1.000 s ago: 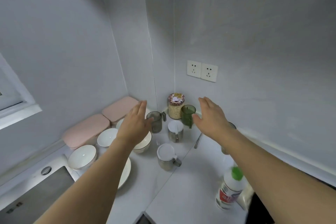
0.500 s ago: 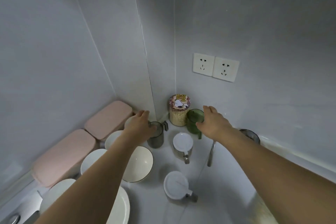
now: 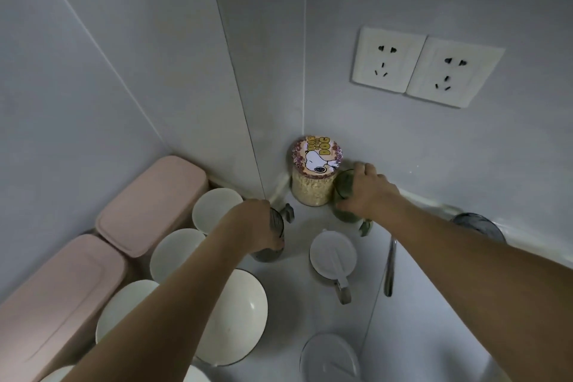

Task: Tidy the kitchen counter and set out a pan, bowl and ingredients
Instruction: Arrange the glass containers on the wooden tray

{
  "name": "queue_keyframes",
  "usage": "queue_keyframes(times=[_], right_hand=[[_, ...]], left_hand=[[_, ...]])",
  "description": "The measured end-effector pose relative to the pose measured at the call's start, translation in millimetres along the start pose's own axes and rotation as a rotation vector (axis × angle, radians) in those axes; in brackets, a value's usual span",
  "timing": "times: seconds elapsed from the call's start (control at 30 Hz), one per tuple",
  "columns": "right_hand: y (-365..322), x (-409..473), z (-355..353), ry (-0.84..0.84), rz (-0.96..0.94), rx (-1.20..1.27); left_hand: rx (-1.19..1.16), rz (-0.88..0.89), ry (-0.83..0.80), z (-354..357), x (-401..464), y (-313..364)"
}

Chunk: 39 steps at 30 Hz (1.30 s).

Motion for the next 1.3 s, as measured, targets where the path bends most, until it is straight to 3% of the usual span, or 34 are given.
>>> queue_keyframes(times=[0.37,0.57,0.73,0.9,1.03,1.3], right_hand=[[-1.1,7.7,5.1,0.015,-0.01,-0.017],[22.1,-31.5,-13.5,0.045,-0.003,0.027],[40.0,-68.9,-60.9,0.139,-0.012,0.121],[63.2,-112.4,-90.8,0.203,-0.007,0.133],[88.5,-155.1,-122.4,0.299,-0.025,0.161],[244.4,-275.4,-168.9,0.505,0.081,0.263]], left_hand=[[0.053,0.049,0.002,-1.7,11.8,3.2],[0.088,0.048,0.109,4.0,-3.1,10.9],[0.139,0.077,0.244,-32.4,-22.6,18.6],[0.127,0.17,0.354,-79.5,-52.9,75.1],[0.251,0.251,0.466,-107.4,-82.9,128.4],[0.272,0.443,0.58,-132.2,-174.2,291.8]])
Point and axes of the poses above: each hand's wrist, its own x-axis towards the middle knuckle, its own z-axis out of the palm, y = z × x, the point moved 5 cm from there along x, towards the middle knuckle, and after that the axes turned 11 degrees about z, right-handed, at the moved point
